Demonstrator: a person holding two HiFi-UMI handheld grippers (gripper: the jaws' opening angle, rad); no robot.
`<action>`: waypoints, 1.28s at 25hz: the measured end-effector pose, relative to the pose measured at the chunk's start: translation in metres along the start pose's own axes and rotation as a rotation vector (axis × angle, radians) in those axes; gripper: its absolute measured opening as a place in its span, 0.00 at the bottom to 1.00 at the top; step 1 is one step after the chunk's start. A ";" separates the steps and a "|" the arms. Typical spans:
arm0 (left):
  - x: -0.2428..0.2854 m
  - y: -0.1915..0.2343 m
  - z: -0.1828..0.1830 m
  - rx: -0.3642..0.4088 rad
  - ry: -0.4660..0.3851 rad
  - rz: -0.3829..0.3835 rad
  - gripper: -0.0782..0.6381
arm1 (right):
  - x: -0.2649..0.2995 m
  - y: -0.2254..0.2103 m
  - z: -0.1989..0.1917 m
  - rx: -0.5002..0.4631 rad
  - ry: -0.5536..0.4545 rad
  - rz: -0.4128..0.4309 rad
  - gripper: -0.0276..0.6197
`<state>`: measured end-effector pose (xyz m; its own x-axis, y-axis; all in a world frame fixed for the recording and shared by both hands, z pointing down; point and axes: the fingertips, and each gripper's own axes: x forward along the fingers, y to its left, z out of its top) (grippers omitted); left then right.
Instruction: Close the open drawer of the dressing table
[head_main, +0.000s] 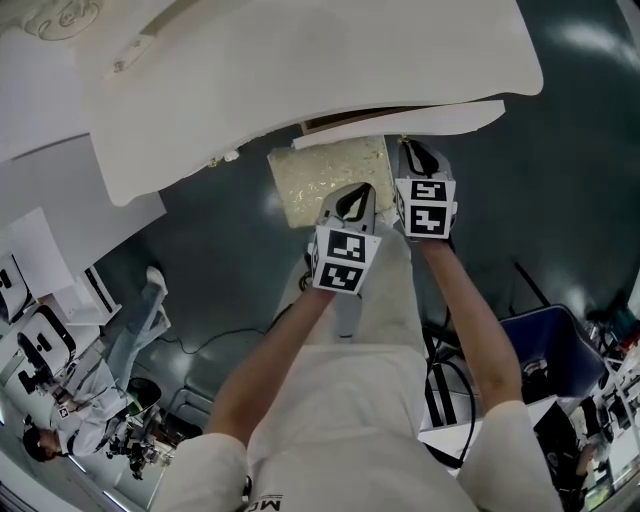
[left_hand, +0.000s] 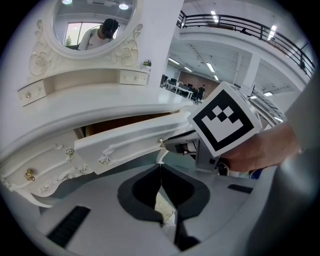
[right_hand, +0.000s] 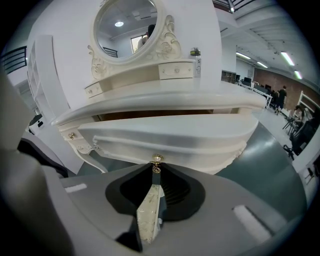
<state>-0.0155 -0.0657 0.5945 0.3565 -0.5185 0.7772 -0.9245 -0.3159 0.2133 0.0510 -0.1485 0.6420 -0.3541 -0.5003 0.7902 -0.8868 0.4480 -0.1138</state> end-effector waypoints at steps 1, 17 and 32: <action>0.000 0.001 0.001 -0.002 0.000 0.001 0.12 | 0.001 0.000 0.002 -0.001 -0.001 0.000 0.12; 0.009 0.019 0.010 -0.014 0.005 0.012 0.12 | 0.018 0.000 0.027 -0.016 -0.027 -0.010 0.05; 0.008 -0.004 0.012 -0.025 0.009 0.018 0.12 | 0.009 -0.020 0.027 -0.015 -0.044 -0.015 0.05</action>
<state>-0.0074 -0.0779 0.5930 0.3387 -0.5168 0.7862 -0.9339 -0.2864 0.2140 0.0578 -0.1820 0.6354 -0.3539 -0.5391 0.7643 -0.8876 0.4511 -0.0929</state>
